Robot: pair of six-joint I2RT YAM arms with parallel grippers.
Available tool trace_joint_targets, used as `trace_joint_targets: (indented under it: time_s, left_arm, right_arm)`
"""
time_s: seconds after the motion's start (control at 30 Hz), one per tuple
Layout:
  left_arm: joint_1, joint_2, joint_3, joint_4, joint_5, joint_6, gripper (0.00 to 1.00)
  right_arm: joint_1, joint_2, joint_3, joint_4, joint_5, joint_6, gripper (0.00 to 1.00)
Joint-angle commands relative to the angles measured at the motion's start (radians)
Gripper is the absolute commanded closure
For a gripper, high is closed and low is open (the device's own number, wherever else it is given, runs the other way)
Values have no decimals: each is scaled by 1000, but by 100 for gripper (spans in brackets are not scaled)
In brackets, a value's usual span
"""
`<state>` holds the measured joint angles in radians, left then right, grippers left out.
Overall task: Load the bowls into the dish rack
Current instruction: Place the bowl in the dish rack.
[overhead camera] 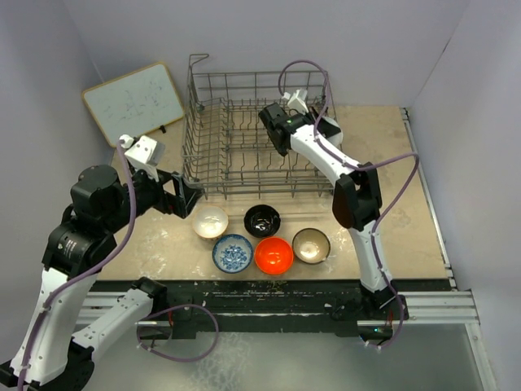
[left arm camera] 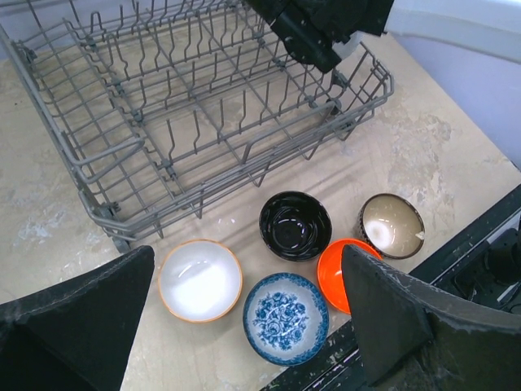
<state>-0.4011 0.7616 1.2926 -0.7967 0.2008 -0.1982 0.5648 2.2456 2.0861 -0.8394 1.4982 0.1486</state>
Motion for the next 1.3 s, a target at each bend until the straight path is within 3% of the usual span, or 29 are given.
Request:
trace_joint_targets:
  time_s: [0.0,0.5,1.03,1.27]
  left_arm:
    - [5,-1,-18,21,-12,12,1]
    - [4,2,-34,16,-24,13,1]
    - [5,-8,-36,4,-46,28,1]
    - [5,-16,-47,4,-55,36,1]
  right_arm:
    - [-20,31,118,-378,224,303,100]
    - [-26,160,204,-425,227,329,100]
    - [-12,230,119,-424,229,305,100]
    - [6,278,89,-427,227,309,89]
